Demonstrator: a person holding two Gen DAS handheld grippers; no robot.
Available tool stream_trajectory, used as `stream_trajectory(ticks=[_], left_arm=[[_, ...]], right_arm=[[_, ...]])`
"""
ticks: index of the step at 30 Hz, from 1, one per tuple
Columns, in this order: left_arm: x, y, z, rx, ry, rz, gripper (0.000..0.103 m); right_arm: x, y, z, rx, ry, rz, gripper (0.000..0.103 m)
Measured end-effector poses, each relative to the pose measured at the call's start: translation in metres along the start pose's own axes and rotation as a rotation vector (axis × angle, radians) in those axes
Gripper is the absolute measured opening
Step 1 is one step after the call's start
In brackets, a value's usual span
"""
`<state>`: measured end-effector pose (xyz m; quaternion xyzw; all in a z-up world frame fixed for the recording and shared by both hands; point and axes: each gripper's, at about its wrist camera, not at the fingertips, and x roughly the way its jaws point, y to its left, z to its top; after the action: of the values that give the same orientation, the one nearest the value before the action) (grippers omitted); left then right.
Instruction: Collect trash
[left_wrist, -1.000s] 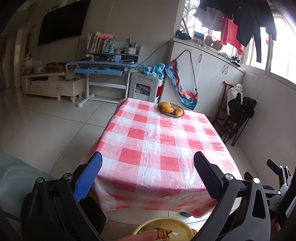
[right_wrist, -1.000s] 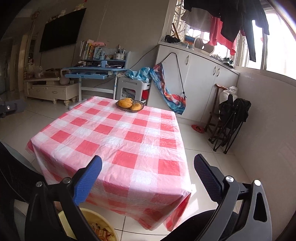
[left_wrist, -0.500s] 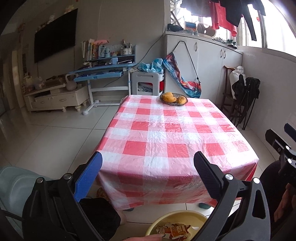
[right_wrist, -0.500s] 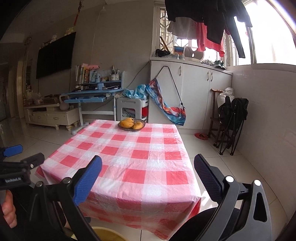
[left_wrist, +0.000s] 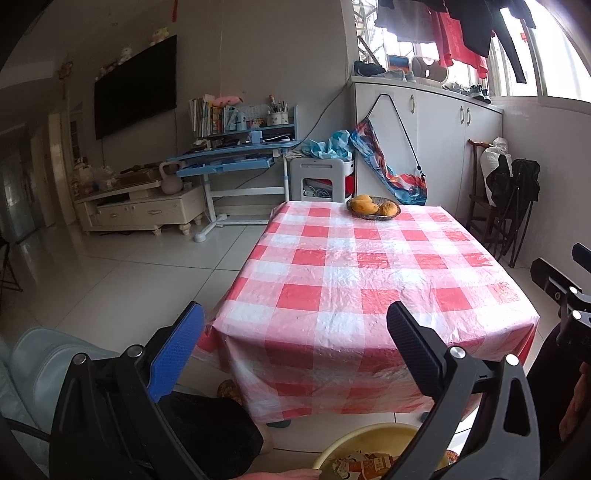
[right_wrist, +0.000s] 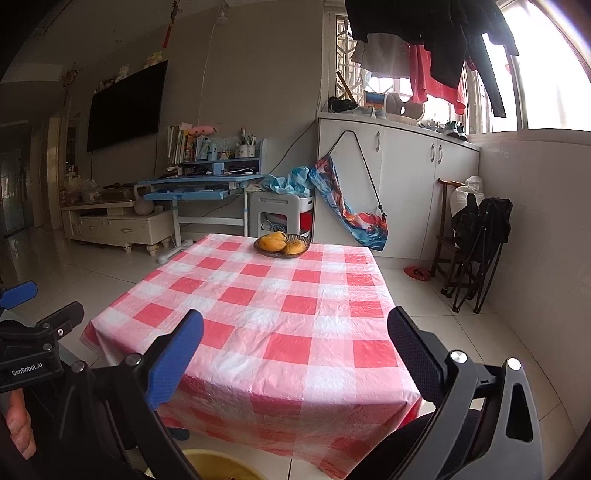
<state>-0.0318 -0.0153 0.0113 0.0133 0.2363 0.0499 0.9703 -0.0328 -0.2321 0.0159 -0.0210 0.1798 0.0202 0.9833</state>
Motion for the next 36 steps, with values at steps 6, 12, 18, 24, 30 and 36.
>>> stream_trajectory(ticks=[6,12,18,24,30,36], left_arm=[[0.004,0.003,0.001,0.003,-0.003,-0.001,0.096],[0.009,0.014,0.002,-0.06,0.007,-0.004,0.096],[0.012,0.007,0.001,-0.05,0.009,-0.017,0.096],[0.014,0.0,0.0,-0.02,0.016,-0.03,0.096],[0.016,-0.002,-0.001,-0.016,0.021,-0.034,0.096],[0.015,-0.003,-0.002,-0.016,0.022,-0.035,0.096]], right_arm=[[0.007,-0.004,-0.004,0.023,0.04,-0.011,0.095],[0.01,0.021,-0.006,-0.069,0.044,0.002,0.095],[0.007,0.019,-0.009,-0.097,0.048,-0.014,0.095],[0.01,0.009,-0.009,-0.056,0.065,-0.016,0.095],[0.012,0.014,-0.01,-0.074,0.075,-0.012,0.095],[0.012,0.015,-0.011,-0.077,0.079,-0.015,0.095]])
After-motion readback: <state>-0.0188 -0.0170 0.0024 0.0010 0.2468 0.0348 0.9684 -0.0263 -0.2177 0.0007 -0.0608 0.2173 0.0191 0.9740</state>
